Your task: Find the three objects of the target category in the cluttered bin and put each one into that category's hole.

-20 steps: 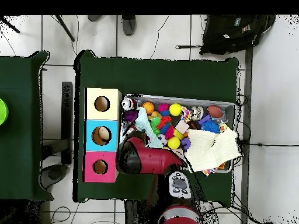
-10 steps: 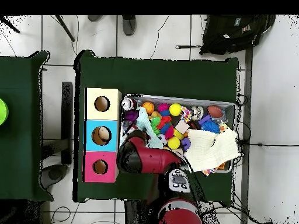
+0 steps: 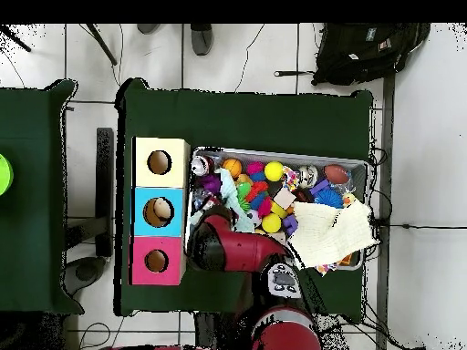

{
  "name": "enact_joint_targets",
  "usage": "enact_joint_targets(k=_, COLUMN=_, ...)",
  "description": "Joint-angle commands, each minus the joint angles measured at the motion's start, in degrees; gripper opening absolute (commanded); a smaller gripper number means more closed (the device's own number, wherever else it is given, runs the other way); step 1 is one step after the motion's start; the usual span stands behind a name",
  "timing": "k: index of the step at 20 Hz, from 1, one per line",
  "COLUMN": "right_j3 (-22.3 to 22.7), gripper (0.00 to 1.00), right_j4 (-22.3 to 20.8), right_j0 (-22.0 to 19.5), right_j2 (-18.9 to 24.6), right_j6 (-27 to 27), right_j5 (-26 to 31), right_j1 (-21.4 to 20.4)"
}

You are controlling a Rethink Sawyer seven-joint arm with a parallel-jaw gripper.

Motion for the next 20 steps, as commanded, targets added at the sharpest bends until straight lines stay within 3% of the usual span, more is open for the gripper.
enact_joint_targets(k=1, right_j3=-3.6, gripper=0.0, right_j4=-2.0, right_j0=-1.2, right_j2=0.4, right_j6=3.8, right_j5=-2.2, right_j1=1.6)
enact_joint_targets(k=12, right_j3=-3.2, gripper=0.0, right_j4=-4.3, right_j0=-1.8, right_j2=-2.2, right_j6=-0.1, right_j5=4.6, right_j1=-1.7)
enact_joint_targets(k=20, right_j3=-4.3, gripper=0.0, right_j4=-9.7, right_j0=-6.8, right_j2=1.1, right_j6=-4.1, right_j5=12.1, right_j1=-4.4)
